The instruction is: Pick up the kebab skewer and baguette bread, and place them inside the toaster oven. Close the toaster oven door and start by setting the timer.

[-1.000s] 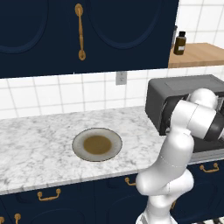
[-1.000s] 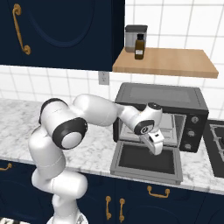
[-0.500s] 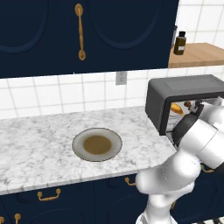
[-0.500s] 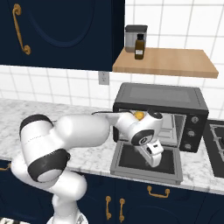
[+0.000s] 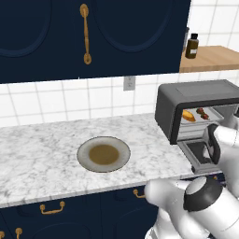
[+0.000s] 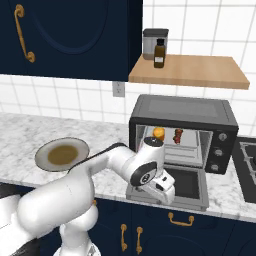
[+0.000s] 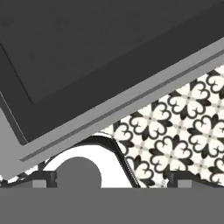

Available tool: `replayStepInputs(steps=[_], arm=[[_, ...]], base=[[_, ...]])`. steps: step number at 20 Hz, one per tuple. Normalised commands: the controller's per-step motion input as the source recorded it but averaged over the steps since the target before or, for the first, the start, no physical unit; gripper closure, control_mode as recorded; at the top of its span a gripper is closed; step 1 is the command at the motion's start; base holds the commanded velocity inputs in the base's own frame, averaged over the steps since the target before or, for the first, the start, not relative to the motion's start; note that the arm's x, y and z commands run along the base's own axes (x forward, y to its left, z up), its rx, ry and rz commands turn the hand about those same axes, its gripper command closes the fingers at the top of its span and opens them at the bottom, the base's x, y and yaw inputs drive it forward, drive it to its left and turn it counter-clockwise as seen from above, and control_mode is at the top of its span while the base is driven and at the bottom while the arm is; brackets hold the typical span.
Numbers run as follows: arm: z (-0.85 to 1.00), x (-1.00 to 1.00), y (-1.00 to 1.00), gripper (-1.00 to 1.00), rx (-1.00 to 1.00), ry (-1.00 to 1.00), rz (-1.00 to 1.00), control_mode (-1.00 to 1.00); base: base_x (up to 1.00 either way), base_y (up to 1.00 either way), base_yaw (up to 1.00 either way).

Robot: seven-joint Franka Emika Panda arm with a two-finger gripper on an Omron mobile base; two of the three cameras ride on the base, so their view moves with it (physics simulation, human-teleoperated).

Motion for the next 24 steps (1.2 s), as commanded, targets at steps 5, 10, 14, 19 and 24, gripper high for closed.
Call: replayStepInputs(steps=[5, 10, 14, 19, 24], arm=[[-0.2, -0.64, 0.05, -1.0, -0.01, -0.01, 0.22, -1.0], [-0.39, -0.17, 0.09, -1.0, 0.0, 0.0, 0.15, -1.0], [-0.33, 0.25, 0.06, -1.0, 0.0, -0.01, 0.13, -1.0], [-0.29, 0.03, 0.01, -1.0, 0.0, -0.01, 0.11, -1.0], [-0.05, 0.34, 0.0, -1.0, 0.0, 0.0, 0.03, -1.0]], base=[[0.0, 0.0, 0.0], [0.0, 0.0, 0.0], [0.0, 0.0, 0.0], [0.0, 0.0, 0.0], [0.0, 0.0, 0.0]])
